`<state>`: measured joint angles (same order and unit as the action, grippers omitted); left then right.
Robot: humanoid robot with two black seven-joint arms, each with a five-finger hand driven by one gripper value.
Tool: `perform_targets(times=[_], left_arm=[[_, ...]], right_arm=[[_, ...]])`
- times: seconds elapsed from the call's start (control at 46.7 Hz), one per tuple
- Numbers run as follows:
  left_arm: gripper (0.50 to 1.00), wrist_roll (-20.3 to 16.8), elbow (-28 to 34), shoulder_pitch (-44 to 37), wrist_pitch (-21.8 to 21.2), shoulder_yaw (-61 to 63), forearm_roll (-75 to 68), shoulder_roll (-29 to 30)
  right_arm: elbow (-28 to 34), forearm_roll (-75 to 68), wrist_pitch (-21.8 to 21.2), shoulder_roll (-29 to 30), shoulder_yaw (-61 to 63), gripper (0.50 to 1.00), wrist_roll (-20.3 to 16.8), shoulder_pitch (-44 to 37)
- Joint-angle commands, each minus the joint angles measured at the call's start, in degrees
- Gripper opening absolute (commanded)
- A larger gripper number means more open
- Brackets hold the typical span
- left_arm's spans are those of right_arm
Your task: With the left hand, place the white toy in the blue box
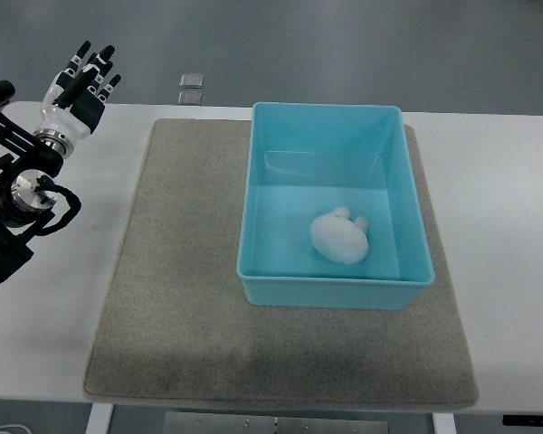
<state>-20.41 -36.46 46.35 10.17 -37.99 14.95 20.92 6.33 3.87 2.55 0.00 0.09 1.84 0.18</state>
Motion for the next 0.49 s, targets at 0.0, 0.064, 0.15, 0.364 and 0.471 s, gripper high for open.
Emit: perform_targets(times=[0.0,0.064,0.15,0.364,0.471], left_arm=[[0.996,-0.07,-0.01,-0.56,0.46,-1.3,-0.27,-0.88],[0.996,-0.07,-0.01,-1.09,1.08,-1.91,-0.27,-1.32],[0.996,-0.07,0.16,-2.05,1.96,-2.62,-0.54,-2.55],[0.996,-0.6,0.08,-3.64,2.58,-2.27,-0.71,-3.17],[0.996,-0.6,0.08,-3.73,3.01,-1.65,-2.46,-3.17]], right_arm=[[0.0,0.0,0.0,0.0,0.0,0.938,0.0,-0.01],[0.0,0.0,0.0,0.0,0.0,0.936,0.0,-0.01],[0.0,0.0,0.0,0.0,0.0,0.936,0.0,-0.01],[0.0,0.0,0.0,0.0,0.0,0.936,0.0,-0.01],[0.0,0.0,0.0,0.0,0.0,0.936,0.0,-0.01]])
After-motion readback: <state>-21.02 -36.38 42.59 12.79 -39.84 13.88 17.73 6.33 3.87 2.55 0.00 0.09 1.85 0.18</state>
